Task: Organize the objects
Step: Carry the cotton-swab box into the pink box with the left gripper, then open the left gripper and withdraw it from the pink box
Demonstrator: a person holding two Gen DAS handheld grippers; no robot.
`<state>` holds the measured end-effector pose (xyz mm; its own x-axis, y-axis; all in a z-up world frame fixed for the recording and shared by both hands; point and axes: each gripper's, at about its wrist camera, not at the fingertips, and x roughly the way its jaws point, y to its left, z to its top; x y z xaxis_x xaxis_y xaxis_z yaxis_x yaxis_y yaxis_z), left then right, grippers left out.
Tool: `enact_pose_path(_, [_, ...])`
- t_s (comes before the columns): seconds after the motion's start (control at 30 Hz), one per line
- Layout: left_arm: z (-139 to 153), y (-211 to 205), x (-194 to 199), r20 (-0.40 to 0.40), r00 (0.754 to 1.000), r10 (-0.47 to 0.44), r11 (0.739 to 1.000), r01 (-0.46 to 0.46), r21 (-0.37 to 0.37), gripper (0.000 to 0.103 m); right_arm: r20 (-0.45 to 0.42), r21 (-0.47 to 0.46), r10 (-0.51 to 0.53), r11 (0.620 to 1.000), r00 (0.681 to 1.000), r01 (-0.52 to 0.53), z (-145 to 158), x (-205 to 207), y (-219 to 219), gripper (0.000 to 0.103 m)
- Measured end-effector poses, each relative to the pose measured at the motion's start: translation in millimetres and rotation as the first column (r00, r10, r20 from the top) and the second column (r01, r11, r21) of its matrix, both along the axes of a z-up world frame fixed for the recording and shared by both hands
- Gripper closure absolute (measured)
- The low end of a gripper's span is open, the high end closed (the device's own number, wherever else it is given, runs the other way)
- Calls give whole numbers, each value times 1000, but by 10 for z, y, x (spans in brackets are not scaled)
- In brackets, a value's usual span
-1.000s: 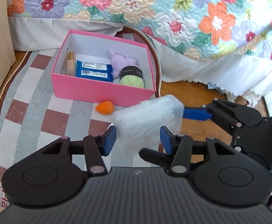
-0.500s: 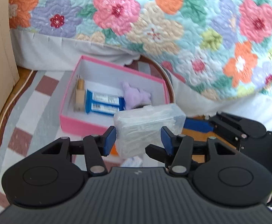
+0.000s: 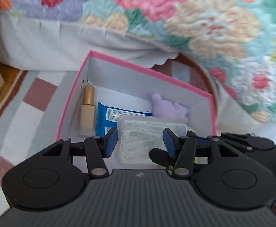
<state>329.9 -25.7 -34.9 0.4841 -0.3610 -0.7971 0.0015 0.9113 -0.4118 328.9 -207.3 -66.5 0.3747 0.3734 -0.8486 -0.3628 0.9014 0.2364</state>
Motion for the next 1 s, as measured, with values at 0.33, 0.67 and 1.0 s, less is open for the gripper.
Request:
enact_pose_path(0.33, [-657, -164, 400, -78, 996, 41, 998, -45, -49, 56, 4, -69, -81, 994, 997, 81, -619, 330, -37, 47])
enact_pose_path(0.67, [-293, -240, 210, -24, 999, -30, 996, 31, 82, 50, 110, -56, -16, 998, 994, 22, -308, 49, -144, 47])
enact_pose_path(1.0, [442, -48, -445, -5, 989, -149, 980, 148, 129, 49, 124, -34, 118, 993, 985, -115, 510, -500, -211, 46])
